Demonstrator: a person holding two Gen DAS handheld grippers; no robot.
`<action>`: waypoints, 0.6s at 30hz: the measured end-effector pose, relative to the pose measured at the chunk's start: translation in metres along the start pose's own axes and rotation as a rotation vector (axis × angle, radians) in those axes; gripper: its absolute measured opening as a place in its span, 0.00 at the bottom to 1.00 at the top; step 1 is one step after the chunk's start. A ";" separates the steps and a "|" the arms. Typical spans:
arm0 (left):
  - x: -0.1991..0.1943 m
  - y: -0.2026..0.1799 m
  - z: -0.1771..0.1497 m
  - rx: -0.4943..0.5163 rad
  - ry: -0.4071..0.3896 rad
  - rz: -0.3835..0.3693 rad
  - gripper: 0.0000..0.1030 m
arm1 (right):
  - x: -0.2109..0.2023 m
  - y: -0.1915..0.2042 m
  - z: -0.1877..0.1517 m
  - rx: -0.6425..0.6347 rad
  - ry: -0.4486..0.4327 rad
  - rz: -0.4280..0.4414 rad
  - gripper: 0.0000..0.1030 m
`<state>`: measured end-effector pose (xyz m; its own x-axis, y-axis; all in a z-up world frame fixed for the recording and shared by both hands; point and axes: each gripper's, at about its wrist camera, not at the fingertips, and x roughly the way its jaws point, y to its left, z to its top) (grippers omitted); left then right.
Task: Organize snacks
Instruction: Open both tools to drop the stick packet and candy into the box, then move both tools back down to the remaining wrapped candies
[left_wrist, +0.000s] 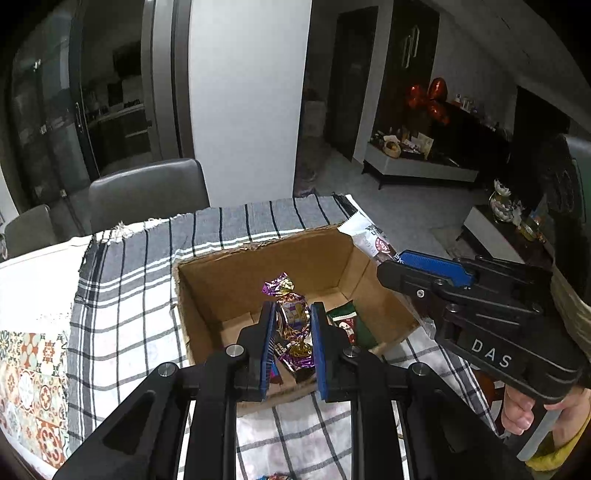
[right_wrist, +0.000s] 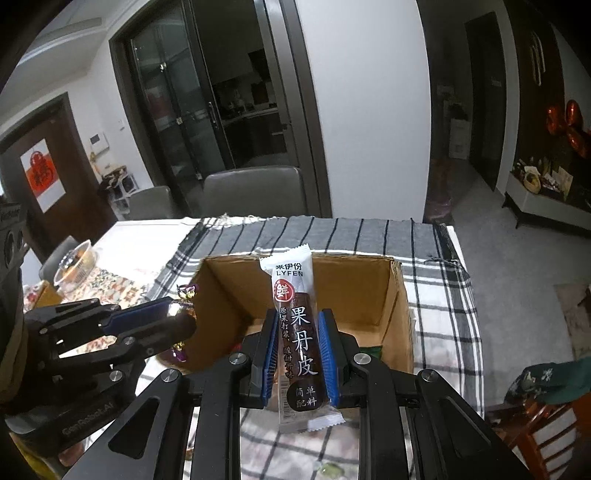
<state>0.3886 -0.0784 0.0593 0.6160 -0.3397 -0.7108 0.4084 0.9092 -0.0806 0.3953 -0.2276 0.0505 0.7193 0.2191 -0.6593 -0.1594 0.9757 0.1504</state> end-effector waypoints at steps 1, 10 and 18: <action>0.004 0.001 0.000 0.004 0.001 0.002 0.19 | 0.003 -0.001 0.001 -0.002 0.003 -0.005 0.23; 0.003 0.004 -0.007 0.011 -0.021 0.064 0.34 | 0.003 -0.009 -0.011 0.006 -0.002 -0.069 0.33; -0.036 -0.007 -0.032 0.095 -0.074 0.099 0.35 | -0.030 0.016 -0.035 -0.032 -0.059 -0.024 0.33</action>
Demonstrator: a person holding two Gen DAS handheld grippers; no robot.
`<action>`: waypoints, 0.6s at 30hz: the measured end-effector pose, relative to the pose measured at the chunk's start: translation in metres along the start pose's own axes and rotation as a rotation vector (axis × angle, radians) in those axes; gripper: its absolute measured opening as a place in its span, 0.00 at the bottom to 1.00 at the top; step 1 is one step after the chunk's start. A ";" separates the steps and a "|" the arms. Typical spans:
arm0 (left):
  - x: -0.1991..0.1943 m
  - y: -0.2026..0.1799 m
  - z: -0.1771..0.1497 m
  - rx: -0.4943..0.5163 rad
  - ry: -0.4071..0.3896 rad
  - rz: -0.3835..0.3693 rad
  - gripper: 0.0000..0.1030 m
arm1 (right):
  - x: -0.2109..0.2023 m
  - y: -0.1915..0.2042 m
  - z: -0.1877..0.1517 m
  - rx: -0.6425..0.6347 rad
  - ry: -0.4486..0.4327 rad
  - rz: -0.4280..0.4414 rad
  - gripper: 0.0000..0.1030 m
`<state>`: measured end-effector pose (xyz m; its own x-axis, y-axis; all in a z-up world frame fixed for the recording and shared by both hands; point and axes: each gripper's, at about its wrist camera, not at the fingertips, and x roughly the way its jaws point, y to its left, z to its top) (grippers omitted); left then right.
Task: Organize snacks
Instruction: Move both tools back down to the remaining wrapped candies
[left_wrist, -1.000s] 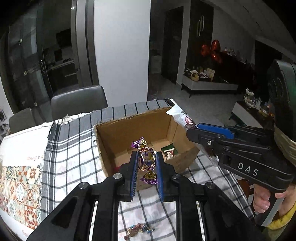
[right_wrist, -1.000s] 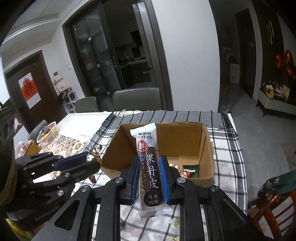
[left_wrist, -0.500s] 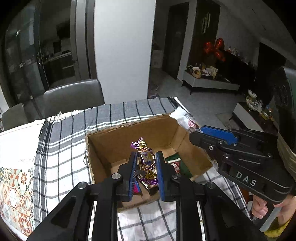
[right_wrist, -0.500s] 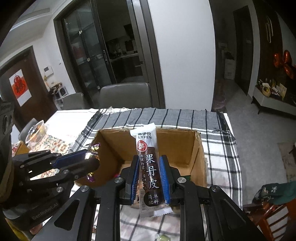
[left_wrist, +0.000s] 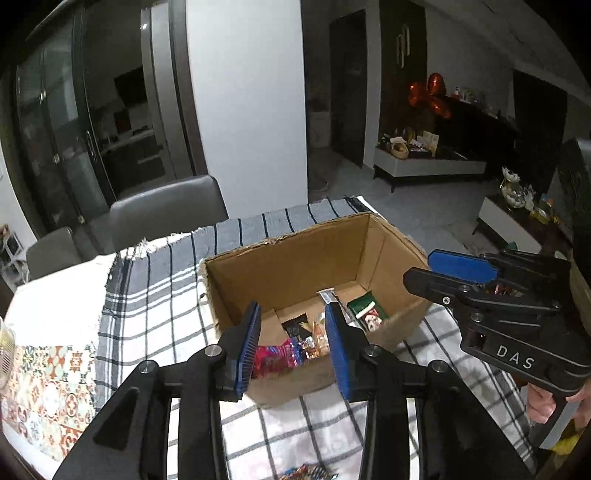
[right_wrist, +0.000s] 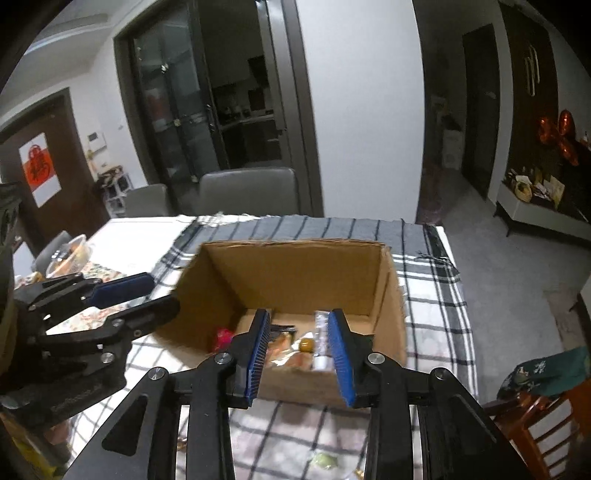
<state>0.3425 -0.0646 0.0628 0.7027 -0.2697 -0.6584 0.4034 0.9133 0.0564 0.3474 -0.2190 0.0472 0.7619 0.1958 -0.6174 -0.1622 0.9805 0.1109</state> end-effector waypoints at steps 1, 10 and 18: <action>-0.005 0.000 -0.002 0.003 -0.007 0.005 0.35 | -0.005 0.005 -0.003 -0.006 -0.006 0.007 0.33; -0.049 0.004 -0.031 0.016 -0.036 0.033 0.37 | -0.031 0.041 -0.029 -0.050 -0.012 0.070 0.33; -0.073 0.008 -0.063 0.029 -0.026 0.047 0.37 | -0.042 0.067 -0.053 -0.076 0.001 0.124 0.33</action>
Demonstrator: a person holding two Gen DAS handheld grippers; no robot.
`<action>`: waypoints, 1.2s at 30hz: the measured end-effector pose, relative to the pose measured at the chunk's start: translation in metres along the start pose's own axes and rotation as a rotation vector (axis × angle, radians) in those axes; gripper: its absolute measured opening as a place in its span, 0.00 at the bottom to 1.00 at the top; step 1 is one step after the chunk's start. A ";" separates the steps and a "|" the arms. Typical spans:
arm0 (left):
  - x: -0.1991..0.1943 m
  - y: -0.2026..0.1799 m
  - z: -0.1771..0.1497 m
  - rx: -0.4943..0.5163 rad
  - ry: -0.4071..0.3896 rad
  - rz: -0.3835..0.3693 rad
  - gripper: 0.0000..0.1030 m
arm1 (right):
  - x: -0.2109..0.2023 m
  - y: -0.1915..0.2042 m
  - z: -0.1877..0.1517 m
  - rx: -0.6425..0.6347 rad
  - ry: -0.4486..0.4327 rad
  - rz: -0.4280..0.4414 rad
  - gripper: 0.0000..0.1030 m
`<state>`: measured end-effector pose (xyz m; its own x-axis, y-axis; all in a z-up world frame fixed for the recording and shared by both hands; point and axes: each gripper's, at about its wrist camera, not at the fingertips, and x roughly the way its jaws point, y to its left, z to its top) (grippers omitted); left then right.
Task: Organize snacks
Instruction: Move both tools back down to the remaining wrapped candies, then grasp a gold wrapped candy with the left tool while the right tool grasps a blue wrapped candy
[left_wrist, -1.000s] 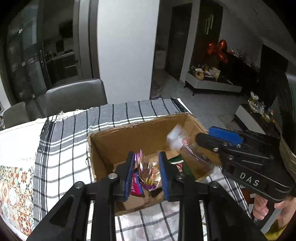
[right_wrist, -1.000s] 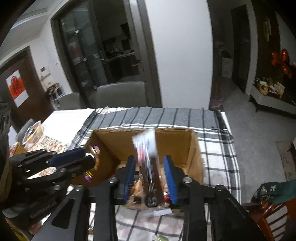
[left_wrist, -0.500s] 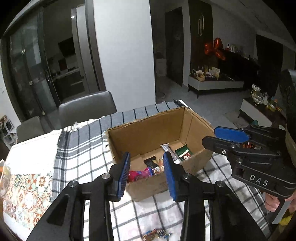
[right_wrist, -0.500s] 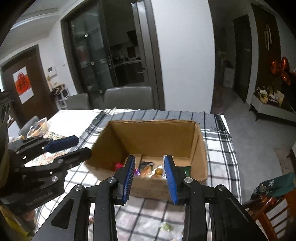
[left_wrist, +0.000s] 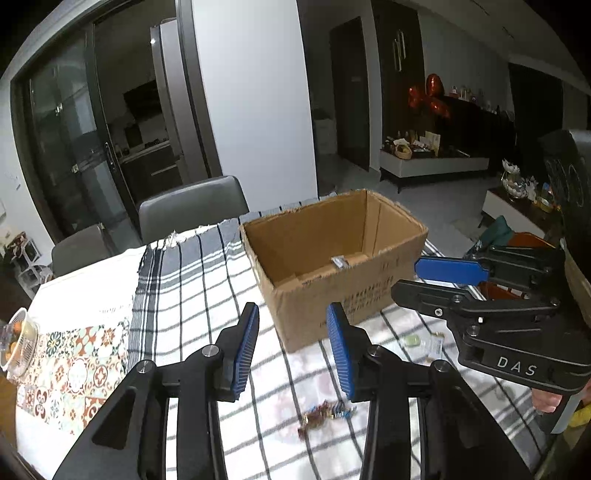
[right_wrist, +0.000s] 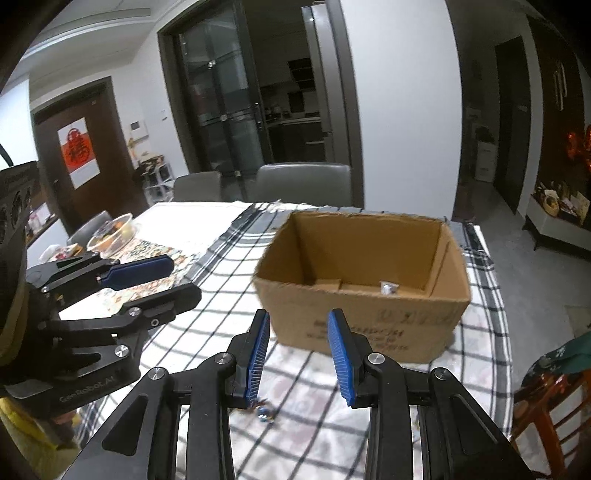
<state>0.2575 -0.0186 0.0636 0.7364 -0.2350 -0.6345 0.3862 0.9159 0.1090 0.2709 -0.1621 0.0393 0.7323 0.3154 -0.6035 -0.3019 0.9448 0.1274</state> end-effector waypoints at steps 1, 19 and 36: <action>-0.002 0.001 -0.004 0.000 0.001 0.001 0.37 | 0.000 0.003 -0.003 -0.002 0.002 0.005 0.33; 0.018 0.001 -0.087 -0.009 0.125 -0.091 0.36 | 0.040 0.030 -0.074 -0.005 0.163 0.088 0.33; 0.065 0.000 -0.131 0.074 0.212 -0.160 0.36 | 0.098 0.035 -0.106 -0.036 0.292 0.109 0.33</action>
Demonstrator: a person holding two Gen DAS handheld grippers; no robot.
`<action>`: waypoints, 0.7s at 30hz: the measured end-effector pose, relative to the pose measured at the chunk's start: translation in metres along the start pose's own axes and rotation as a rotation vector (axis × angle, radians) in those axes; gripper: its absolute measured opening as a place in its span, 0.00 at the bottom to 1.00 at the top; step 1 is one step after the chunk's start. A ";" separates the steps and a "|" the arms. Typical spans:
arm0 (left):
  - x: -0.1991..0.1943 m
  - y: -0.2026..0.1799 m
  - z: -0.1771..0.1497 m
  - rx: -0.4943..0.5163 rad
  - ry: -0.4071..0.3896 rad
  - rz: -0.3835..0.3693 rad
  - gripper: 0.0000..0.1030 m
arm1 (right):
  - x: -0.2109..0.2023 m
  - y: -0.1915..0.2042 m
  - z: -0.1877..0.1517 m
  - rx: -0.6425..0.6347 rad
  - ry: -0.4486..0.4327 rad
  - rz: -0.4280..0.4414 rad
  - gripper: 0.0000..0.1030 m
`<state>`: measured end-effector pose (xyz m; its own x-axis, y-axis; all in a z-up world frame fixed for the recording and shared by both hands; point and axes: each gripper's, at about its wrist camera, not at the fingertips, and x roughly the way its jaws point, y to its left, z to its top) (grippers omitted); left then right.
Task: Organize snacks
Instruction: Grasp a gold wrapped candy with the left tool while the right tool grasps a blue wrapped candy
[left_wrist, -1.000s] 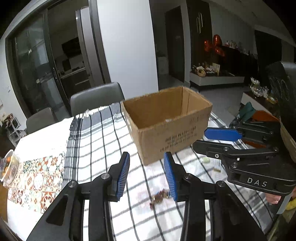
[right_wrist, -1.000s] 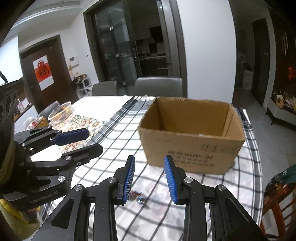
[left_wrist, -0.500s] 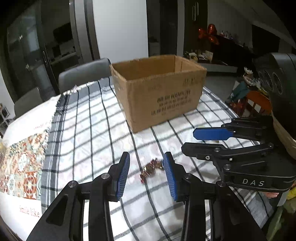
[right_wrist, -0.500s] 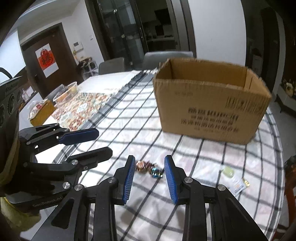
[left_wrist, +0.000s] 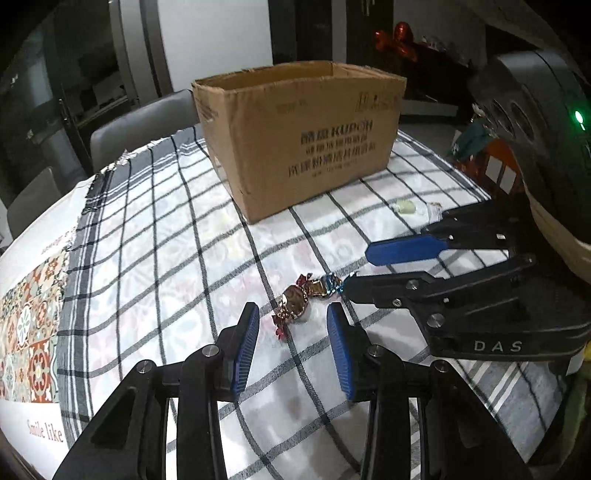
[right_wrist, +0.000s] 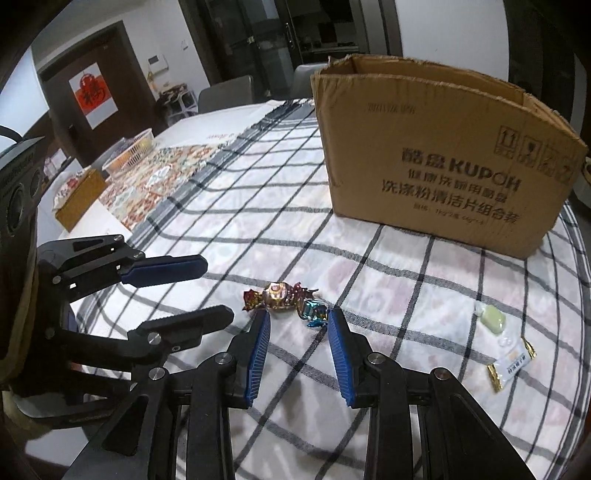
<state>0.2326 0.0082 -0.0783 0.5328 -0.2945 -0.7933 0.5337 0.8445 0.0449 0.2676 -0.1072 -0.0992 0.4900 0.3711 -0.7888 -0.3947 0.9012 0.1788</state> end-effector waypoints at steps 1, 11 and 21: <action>0.003 0.000 -0.001 0.010 0.005 -0.005 0.36 | 0.004 0.000 0.001 -0.008 0.008 -0.001 0.33; 0.035 0.002 -0.002 0.029 0.043 -0.033 0.36 | 0.028 -0.006 0.006 -0.012 0.044 0.005 0.32; 0.050 0.003 0.001 0.028 0.052 -0.043 0.30 | 0.044 -0.017 0.006 0.033 0.066 0.036 0.26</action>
<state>0.2615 -0.0050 -0.1172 0.4747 -0.3059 -0.8253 0.5740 0.8184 0.0269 0.3005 -0.1043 -0.1335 0.4233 0.3885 -0.8185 -0.3848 0.8949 0.2258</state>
